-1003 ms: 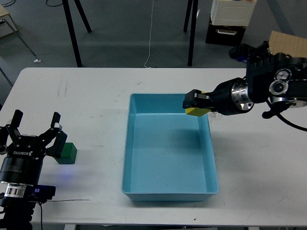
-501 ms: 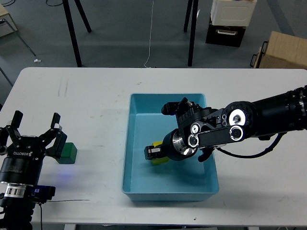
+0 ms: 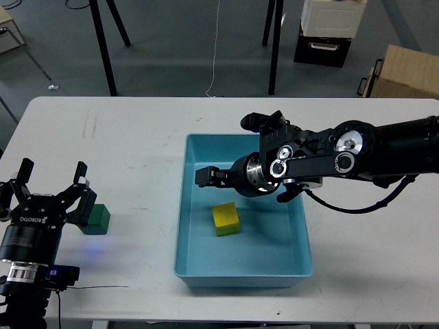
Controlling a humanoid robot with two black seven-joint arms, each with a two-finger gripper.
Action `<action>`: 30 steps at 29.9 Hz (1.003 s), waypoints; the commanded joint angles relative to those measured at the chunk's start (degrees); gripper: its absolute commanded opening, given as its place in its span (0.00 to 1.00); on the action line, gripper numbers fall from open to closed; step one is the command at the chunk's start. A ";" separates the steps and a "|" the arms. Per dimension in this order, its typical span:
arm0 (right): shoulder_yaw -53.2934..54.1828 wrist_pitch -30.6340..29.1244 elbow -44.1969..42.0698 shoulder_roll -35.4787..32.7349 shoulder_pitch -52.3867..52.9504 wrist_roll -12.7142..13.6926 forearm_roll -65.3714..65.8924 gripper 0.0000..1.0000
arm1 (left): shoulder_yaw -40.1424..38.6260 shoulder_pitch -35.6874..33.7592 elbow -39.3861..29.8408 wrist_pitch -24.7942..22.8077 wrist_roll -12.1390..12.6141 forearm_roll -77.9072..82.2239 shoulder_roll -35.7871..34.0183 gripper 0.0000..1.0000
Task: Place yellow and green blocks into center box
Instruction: 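Withdraw the right gripper up and away from the tub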
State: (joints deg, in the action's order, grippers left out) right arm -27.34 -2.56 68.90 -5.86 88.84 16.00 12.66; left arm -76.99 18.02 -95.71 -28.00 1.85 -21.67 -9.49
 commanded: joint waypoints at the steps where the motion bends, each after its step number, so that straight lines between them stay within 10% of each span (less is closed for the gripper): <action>1: 9.39 0.28 -5.25 -5.64 -0.33 -0.44 -3.08 1.00 | -0.01 0.00 0.00 0.00 0.09 0.05 0.00 1.00; 18: 87.33 -7.98 -16.96 -19.02 -37.39 -0.97 -13.26 1.00 | -0.09 -2.55 0.35 0.00 0.00 1.63 -0.09 1.00; 30: 118.20 -15.45 4.73 -24.03 -81.86 -7.64 -29.89 1.00 | -1.06 -5.10 0.35 0.00 -0.26 1.54 -0.79 1.00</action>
State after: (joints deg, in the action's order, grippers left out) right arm 84.61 -16.60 66.81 -30.70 18.13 9.92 -16.19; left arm -77.77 13.77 -95.36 -28.00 1.76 -20.12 -10.27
